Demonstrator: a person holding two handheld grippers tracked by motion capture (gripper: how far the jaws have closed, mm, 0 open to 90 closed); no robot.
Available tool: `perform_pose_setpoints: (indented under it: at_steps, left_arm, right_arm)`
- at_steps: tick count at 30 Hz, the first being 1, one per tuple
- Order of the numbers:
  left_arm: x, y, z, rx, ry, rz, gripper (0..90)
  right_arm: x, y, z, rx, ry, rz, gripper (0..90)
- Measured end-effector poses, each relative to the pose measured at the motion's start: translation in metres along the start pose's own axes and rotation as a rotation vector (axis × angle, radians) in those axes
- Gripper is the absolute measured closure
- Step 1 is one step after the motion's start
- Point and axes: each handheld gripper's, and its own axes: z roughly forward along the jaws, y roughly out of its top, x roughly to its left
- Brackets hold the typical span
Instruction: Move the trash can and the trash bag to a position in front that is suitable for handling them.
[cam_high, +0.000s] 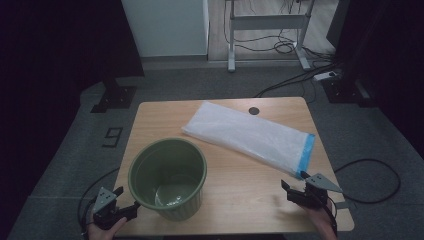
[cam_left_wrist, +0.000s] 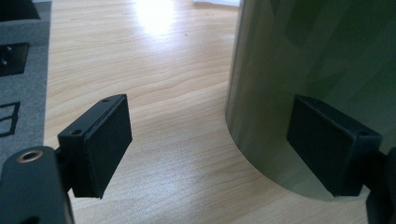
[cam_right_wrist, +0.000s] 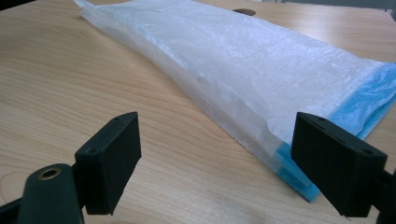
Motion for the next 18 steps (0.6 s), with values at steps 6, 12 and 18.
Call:
perform_pose_setpoints:
  at_steps: [6, 12, 18]
  left_arm:
    - [-0.011, 0.006, -0.013, -0.015, -0.014, 0.073, 14.1]
    - [-0.02, 0.012, -0.027, -0.035, -0.111, 0.134, 11.2]
    - [-0.033, 0.016, -0.025, -0.042, -0.245, 0.186, 8.7]
  right_arm:
    - [-0.004, -0.002, -0.004, 0.013, -0.001, 0.025, 16.1]
    - [-0.006, -0.003, -0.004, 0.023, 0.006, 0.025, 16.1]
    - [-0.006, -0.001, -0.003, 0.024, 0.047, 0.04, 16.1]
